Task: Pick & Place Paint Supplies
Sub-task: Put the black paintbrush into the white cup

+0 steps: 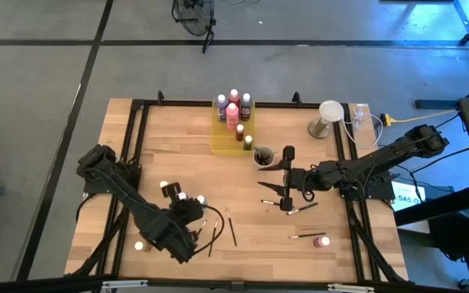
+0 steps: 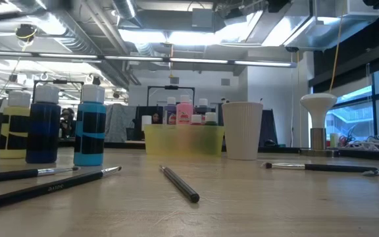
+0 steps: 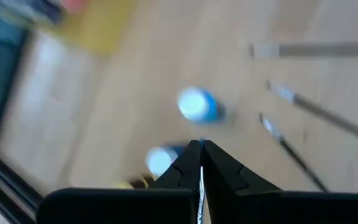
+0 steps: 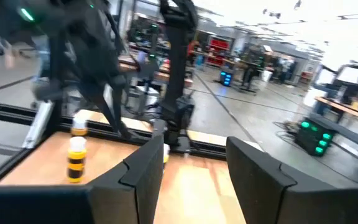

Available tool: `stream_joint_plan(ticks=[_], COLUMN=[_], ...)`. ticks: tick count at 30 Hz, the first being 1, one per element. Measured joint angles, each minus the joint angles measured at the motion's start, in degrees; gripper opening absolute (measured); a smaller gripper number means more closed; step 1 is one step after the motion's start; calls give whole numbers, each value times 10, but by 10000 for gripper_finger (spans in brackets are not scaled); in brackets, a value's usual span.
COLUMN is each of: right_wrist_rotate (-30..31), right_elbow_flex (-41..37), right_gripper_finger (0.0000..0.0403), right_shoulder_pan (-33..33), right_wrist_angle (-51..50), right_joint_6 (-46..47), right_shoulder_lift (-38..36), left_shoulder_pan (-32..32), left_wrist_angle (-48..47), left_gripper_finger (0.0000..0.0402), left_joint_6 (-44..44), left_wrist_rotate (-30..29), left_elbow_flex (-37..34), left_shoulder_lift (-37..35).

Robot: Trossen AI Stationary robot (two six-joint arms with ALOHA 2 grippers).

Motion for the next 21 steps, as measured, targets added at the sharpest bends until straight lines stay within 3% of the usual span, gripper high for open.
stream_joint_plan(ticks=[7,14,21], right_wrist_rotate=[-14,-79,-80], right_elbow_flex=[0,0,0], right_gripper_finger=[179,178,178], right_shoulder_pan=[1,1,1], right_wrist_angle=[0,19,30], right_joint_6=[23,23,9], right_shoulder_lift=[0,0,23], left_shoulder_pan=[-35,-58,-55], left_wrist_angle=[-3,7,8], left_gripper_finger=[3,3,3], left_joint_6=[54,33,21], left_wrist_rotate=[-268,-509,-533], left_elbow_flex=[92,105,105], left_shoulder_lift=[0,0,0])
